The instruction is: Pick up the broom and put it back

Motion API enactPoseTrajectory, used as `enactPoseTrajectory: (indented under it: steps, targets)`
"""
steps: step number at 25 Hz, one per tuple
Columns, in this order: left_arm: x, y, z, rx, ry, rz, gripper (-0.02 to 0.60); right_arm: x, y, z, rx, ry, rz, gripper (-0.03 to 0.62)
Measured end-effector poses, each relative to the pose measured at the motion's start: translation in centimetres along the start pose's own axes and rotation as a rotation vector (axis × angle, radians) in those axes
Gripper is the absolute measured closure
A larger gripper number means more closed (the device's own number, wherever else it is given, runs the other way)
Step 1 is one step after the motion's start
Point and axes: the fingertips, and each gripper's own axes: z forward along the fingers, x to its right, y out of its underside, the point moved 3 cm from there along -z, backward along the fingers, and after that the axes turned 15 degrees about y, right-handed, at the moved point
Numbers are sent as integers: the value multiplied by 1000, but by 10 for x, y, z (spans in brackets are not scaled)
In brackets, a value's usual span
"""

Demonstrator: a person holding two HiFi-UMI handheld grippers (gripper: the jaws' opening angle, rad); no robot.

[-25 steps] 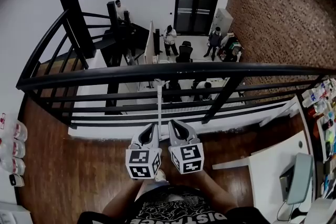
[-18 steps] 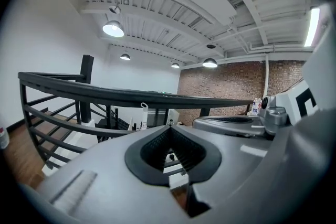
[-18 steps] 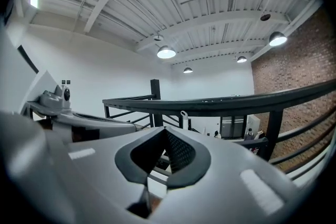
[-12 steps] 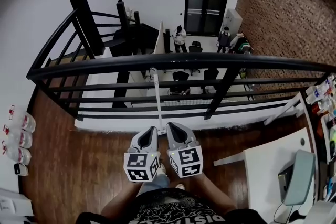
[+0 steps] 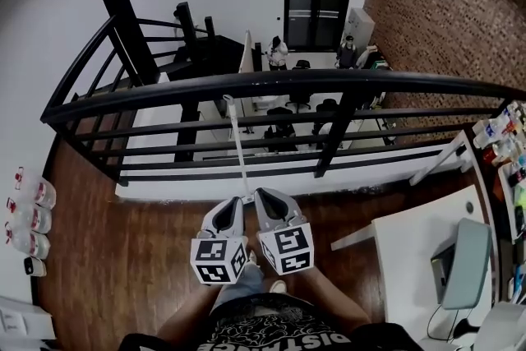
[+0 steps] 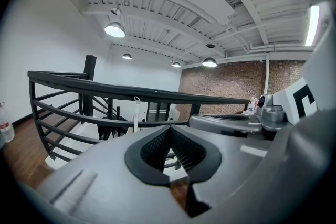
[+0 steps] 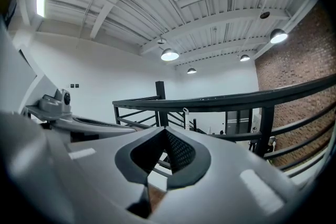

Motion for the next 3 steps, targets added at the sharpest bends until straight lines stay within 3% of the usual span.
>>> enactPoseTrajectory:
  steps: [3]
  targets:
    - [5,3,-4,5,-7,-8,577,-1,1,-6,-7,-12,-8,594]
